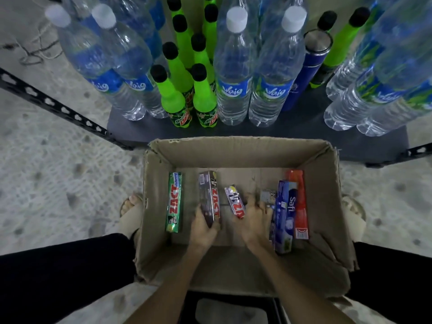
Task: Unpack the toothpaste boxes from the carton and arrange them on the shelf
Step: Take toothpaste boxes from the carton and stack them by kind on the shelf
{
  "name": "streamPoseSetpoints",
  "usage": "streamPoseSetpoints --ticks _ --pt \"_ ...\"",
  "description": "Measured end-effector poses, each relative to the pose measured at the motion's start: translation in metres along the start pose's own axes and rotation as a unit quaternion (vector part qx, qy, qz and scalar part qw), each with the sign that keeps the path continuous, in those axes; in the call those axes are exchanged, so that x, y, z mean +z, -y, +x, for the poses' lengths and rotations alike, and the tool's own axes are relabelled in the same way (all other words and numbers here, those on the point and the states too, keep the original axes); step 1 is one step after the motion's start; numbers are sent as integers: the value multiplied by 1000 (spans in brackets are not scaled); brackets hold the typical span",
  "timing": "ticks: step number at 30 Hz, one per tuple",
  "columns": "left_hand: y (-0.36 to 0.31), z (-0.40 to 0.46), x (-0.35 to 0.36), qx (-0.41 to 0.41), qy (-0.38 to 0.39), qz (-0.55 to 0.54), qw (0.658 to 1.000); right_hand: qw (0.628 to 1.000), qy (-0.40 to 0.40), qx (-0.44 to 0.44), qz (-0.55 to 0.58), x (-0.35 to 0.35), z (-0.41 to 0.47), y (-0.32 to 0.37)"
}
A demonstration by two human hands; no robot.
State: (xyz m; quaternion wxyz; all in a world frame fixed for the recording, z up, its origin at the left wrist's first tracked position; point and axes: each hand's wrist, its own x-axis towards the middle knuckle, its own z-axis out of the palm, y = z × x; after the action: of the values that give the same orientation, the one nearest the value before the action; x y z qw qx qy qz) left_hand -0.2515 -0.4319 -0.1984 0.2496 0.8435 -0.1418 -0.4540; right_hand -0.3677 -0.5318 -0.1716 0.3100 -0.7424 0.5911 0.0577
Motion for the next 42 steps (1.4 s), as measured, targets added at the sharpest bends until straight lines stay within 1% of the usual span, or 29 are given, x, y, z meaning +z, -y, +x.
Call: streamPoseSetpoints --ticks 2,4,6,11,13,18,21,23,25,28,33,37,39,42 --pt "4 5 -13 6 1 -13 1000 1000 -1 4 28 5 7 4" --pt "8 8 -26 6 17 -38 999 1000 -5 7 24 8 12 6" --pt "6 6 -37 8 16 -30 999 1000 -13 -1 18 13 16 6" --pt "10 2 -36 33 -41 36 998 999 -34 -21 16 19 19 4" --pt "8 1 -31 37 -67 41 996 999 -42 -30 12 21 17 5" --pt "-2 -1 -23 67 -71 68 993 993 -53 -18 -105 27 -3 2" --pt "-7 -1 -15 96 -105 100 985 989 -57 -27 -133 31 -14 2" --pt "-11 -1 -10 89 -108 124 982 991 -65 -27 -112 31 -14 1" --pt "-15 3 -7 71 -95 143 983 995 -70 -18 -68 27 -11 -1" --pt "-18 6 -8 80 -98 170 977 997 -78 -22 -5 17 -9 -1" --pt "-24 5 -24 112 -94 80 986 990 -104 -8 97 -6 -9 1" --pt "-37 -12 -48 182 -64 65 979 981 -130 -44 134 -39 -13 7" --pt "-45 -21 -61 208 -60 53 975 977 -144 -64 143 -61 -19 11" --pt "-63 -41 -81 240 -66 6 968 967 -187 -92 149 -95 -29 14"
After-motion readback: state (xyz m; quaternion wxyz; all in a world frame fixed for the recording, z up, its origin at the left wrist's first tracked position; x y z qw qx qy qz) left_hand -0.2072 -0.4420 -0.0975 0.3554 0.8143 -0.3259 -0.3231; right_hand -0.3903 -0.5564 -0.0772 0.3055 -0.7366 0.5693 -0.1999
